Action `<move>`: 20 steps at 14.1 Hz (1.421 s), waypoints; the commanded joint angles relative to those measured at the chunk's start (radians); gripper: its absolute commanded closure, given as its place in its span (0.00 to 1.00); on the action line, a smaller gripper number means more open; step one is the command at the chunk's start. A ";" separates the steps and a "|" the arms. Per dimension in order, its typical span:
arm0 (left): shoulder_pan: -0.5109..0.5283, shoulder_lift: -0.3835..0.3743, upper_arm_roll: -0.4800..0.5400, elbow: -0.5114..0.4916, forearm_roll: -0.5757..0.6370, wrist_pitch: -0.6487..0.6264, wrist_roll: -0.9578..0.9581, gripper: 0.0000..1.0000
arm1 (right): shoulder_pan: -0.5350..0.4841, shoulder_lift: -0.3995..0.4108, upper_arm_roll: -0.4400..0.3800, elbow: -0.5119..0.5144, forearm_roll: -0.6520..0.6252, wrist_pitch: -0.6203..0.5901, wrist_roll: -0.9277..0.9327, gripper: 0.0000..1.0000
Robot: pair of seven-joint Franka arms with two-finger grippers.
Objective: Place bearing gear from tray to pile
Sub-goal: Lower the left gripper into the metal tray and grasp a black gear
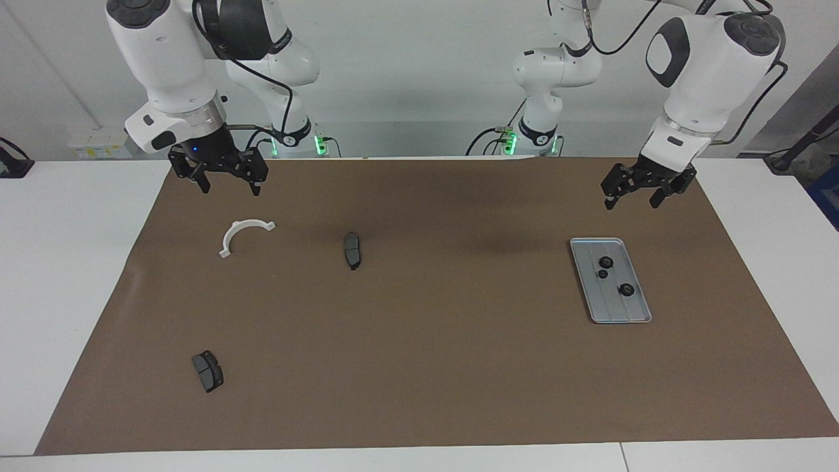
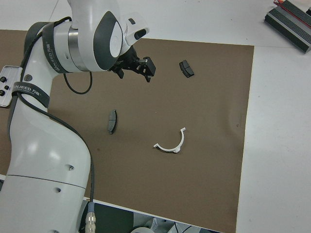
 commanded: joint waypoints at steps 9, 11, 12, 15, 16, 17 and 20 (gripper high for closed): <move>0.038 -0.071 0.015 -0.365 -0.007 0.363 0.014 0.00 | -0.006 -0.018 0.003 -0.019 0.002 0.002 -0.012 0.00; 0.056 -0.039 0.015 -0.391 -0.007 0.425 0.021 0.00 | -0.006 -0.018 0.003 -0.024 0.002 0.004 -0.010 0.00; 0.061 -0.010 0.015 -0.398 -0.007 0.453 0.023 0.00 | -0.006 -0.019 0.003 -0.025 0.002 0.005 -0.010 0.00; 0.076 0.043 0.015 -0.439 -0.007 0.592 0.021 0.06 | -0.006 -0.019 0.003 -0.025 0.002 0.010 -0.012 0.00; 0.096 0.065 0.015 -0.444 -0.007 0.620 0.021 0.12 | -0.006 -0.019 0.003 -0.025 0.002 0.010 -0.012 0.00; 0.098 0.101 0.015 -0.444 -0.007 0.635 0.021 0.17 | -0.006 -0.021 0.005 -0.030 0.005 0.012 -0.012 0.00; 0.099 0.158 0.015 -0.444 -0.007 0.688 0.021 0.26 | -0.007 -0.024 0.003 -0.033 0.022 0.015 -0.016 0.00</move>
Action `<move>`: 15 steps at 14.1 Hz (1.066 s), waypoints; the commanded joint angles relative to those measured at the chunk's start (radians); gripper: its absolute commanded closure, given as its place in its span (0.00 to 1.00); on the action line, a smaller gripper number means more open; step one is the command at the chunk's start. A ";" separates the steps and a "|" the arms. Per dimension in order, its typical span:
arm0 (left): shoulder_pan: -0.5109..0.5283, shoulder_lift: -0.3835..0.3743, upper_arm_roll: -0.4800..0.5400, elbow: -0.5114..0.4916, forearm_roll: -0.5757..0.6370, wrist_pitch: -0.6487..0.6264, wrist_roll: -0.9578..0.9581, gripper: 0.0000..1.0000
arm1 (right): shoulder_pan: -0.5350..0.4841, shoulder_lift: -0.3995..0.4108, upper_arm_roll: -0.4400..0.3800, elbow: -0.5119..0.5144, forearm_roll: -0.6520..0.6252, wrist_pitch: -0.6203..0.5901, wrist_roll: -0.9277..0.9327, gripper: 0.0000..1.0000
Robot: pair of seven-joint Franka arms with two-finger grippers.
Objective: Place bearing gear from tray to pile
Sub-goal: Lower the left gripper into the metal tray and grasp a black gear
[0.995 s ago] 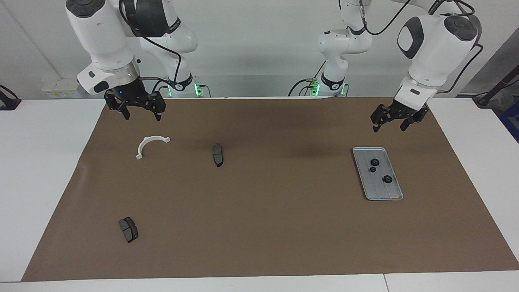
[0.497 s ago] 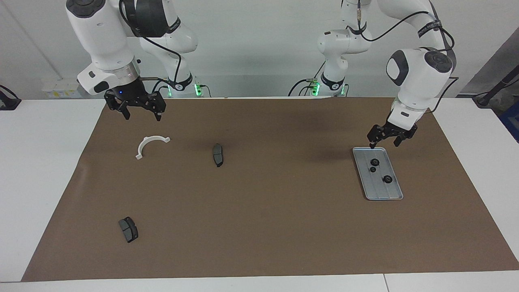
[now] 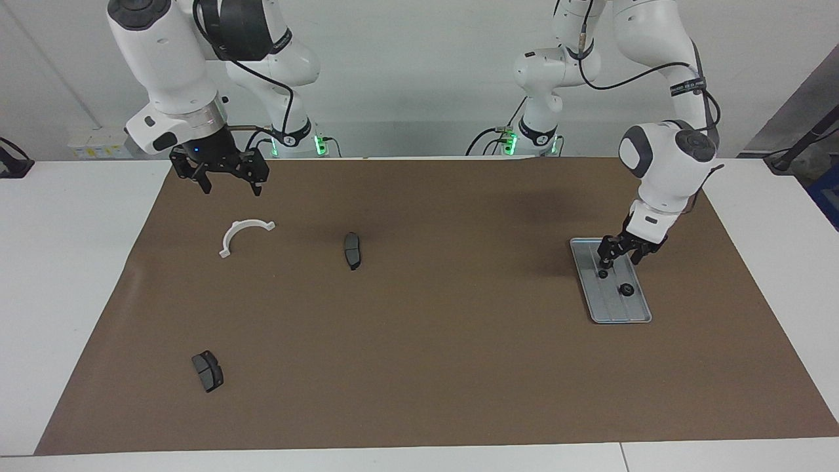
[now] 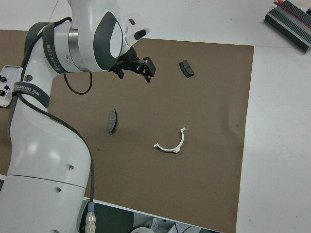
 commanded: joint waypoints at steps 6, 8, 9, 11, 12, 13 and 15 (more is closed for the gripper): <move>0.008 0.030 -0.006 -0.031 -0.007 0.035 0.013 0.37 | 0.002 -0.028 0.003 -0.039 0.015 0.016 -0.019 0.00; 0.004 0.026 -0.006 -0.052 -0.007 0.031 0.013 0.39 | 0.002 -0.031 0.003 -0.040 0.015 0.016 -0.018 0.00; -0.001 0.024 -0.006 -0.068 -0.007 0.035 0.013 0.40 | 0.002 -0.031 0.003 -0.040 0.015 0.016 -0.018 0.00; -0.005 0.026 -0.006 -0.075 -0.007 0.035 0.012 0.42 | 0.002 -0.031 0.003 -0.040 0.015 0.016 -0.015 0.00; -0.005 0.026 -0.006 -0.077 -0.007 0.036 0.012 0.43 | 0.002 -0.031 0.003 -0.042 0.015 0.016 -0.012 0.00; -0.005 0.027 -0.006 -0.077 -0.007 0.035 0.012 0.45 | 0.003 -0.031 0.003 -0.042 0.015 0.016 -0.012 0.00; -0.005 0.030 -0.006 -0.077 -0.007 0.036 0.012 0.47 | 0.002 -0.031 0.003 -0.043 0.015 0.016 -0.012 0.00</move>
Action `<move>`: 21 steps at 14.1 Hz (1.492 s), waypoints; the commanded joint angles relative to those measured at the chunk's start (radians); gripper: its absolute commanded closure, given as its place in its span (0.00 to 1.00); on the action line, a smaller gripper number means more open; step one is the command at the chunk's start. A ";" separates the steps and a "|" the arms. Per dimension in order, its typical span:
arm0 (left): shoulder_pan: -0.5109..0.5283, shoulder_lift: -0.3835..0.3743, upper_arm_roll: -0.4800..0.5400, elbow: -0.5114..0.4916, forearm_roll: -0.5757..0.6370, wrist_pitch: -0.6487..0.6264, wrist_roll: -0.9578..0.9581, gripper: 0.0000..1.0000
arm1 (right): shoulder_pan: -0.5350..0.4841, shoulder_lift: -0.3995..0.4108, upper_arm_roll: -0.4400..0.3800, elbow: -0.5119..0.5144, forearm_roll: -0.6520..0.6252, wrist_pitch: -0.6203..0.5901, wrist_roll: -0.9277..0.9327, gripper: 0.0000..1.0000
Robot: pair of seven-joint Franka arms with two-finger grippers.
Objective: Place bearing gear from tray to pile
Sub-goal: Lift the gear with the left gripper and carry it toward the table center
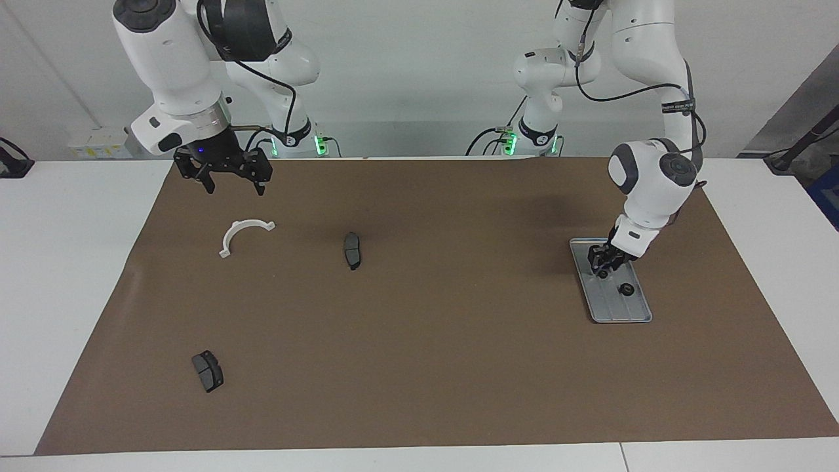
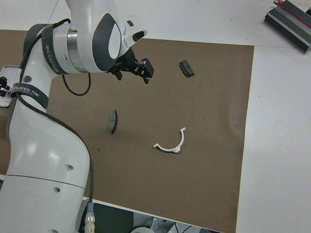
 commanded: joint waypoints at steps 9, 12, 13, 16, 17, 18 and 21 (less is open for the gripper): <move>-0.007 0.031 0.002 -0.018 -0.006 0.107 0.008 0.63 | -0.002 -0.028 0.002 -0.040 0.014 0.047 -0.007 0.00; -0.008 0.034 0.002 -0.018 -0.007 0.108 0.008 0.67 | -0.002 -0.028 0.002 -0.038 0.014 0.047 -0.009 0.00; -0.008 0.034 0.002 -0.018 -0.007 0.108 0.008 0.70 | -0.002 -0.028 0.002 -0.038 0.014 0.047 -0.009 0.00; -0.008 0.034 0.002 -0.018 -0.006 0.102 0.007 0.80 | -0.002 -0.028 0.002 -0.038 0.014 0.047 -0.012 0.00; -0.010 0.034 0.002 -0.012 -0.006 0.096 0.007 0.83 | -0.002 -0.028 0.002 -0.038 0.014 0.047 -0.012 0.00; -0.016 0.035 0.002 0.004 -0.006 0.085 0.007 0.86 | -0.002 -0.028 0.002 -0.038 0.014 0.047 -0.012 0.00; -0.016 0.055 0.000 0.071 -0.007 0.032 0.002 0.90 | -0.002 -0.028 0.002 -0.040 0.014 0.047 -0.012 0.00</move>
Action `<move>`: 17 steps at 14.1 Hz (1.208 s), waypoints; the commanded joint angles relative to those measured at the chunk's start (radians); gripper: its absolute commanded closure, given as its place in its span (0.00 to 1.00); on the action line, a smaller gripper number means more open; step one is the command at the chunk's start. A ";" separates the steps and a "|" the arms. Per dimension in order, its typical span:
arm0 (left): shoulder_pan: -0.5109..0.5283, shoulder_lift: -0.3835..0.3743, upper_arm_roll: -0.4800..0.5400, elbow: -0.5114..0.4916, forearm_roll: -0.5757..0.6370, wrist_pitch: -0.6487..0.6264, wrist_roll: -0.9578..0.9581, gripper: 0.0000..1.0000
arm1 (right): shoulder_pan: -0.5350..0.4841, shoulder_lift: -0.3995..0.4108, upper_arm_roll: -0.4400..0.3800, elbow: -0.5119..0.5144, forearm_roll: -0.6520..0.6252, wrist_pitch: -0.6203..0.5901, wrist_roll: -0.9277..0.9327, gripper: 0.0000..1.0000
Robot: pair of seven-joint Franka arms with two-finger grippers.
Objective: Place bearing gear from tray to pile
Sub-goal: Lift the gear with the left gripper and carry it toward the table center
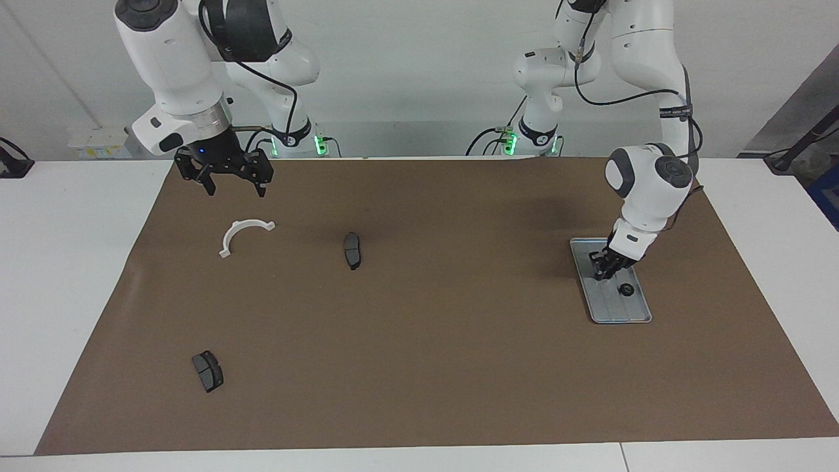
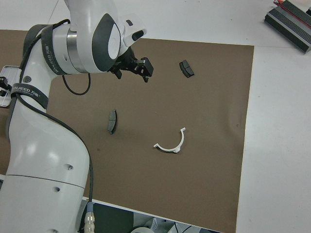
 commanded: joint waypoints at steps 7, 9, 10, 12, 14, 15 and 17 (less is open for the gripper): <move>-0.199 0.058 0.007 0.224 -0.009 -0.157 -0.315 0.90 | -0.006 -0.029 0.002 -0.038 0.014 0.026 -0.012 0.00; -0.294 0.058 0.008 0.222 -0.009 -0.155 -0.440 0.90 | -0.006 -0.029 0.002 -0.042 0.014 0.026 -0.012 0.00; -0.342 0.058 0.008 0.222 -0.009 -0.151 -0.506 0.90 | -0.006 -0.029 0.002 -0.042 0.014 0.026 -0.012 0.00; -0.426 0.058 0.008 0.222 -0.009 -0.137 -0.618 0.90 | -0.006 -0.031 0.002 -0.042 0.014 0.026 -0.012 0.00; -0.498 0.058 0.007 0.215 -0.009 -0.102 -0.685 0.90 | -0.006 -0.031 0.002 -0.042 0.014 0.026 -0.012 0.00; -0.526 0.058 0.007 0.210 -0.009 -0.083 -0.709 0.90 | -0.006 -0.031 0.002 -0.042 0.014 0.026 -0.012 0.00; -0.564 0.058 0.005 0.205 -0.009 -0.036 -0.742 0.90 | -0.006 -0.031 0.002 -0.042 0.014 0.026 -0.013 0.00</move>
